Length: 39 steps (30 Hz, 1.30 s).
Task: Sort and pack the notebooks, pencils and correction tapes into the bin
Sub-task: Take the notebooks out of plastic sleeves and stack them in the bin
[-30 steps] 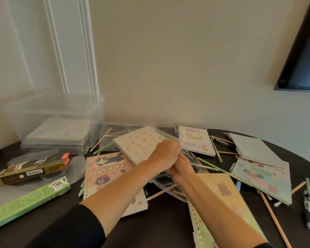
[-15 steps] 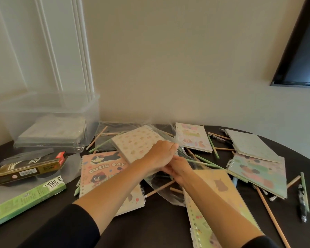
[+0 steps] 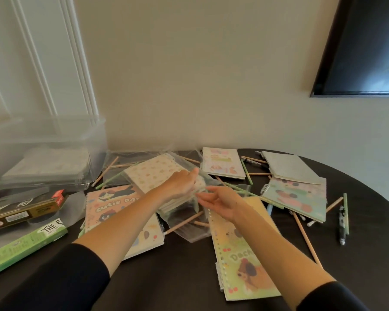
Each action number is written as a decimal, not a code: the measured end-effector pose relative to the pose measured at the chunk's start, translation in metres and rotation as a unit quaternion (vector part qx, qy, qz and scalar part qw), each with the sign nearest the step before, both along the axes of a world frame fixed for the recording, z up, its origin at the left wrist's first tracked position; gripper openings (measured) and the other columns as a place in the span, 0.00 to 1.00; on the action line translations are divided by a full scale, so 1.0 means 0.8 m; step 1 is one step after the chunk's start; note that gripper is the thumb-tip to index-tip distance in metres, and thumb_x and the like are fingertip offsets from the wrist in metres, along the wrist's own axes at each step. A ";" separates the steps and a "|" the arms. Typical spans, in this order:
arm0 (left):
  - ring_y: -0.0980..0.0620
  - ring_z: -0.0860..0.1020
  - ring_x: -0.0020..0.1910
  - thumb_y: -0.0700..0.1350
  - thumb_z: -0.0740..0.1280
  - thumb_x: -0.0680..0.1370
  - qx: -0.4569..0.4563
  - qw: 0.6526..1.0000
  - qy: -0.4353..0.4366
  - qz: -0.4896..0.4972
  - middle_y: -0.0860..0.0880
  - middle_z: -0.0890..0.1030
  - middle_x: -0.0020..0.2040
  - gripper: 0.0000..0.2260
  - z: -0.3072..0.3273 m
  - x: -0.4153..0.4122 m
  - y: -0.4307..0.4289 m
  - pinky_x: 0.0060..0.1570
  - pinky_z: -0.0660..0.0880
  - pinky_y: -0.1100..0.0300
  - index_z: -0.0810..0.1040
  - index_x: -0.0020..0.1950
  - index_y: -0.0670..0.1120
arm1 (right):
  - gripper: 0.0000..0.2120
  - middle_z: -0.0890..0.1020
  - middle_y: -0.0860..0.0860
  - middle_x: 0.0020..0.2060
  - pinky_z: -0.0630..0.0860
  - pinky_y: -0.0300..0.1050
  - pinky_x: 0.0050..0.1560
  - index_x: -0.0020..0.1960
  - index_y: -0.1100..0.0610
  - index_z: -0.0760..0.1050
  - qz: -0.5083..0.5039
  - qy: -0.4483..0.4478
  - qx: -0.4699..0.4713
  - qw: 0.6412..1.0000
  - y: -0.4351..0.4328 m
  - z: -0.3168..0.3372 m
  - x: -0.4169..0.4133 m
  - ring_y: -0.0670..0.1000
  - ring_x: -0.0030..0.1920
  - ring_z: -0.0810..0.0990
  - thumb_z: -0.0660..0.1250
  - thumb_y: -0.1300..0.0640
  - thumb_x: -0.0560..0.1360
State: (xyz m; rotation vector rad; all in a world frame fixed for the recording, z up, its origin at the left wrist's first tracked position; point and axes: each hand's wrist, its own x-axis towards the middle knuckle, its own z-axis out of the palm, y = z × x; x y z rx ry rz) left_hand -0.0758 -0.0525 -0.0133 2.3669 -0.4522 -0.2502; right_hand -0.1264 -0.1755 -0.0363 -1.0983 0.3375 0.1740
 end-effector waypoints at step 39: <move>0.45 0.79 0.47 0.34 0.54 0.80 -0.379 0.872 0.308 0.033 0.39 0.75 0.60 0.18 -0.012 0.099 -0.341 0.41 0.78 0.53 0.59 0.70 0.39 | 0.10 0.75 0.48 0.37 0.67 0.59 0.65 0.53 0.60 0.72 -0.249 0.101 -0.602 0.752 -0.340 -0.026 0.063 0.55 0.48 0.77 0.64 0.56 0.75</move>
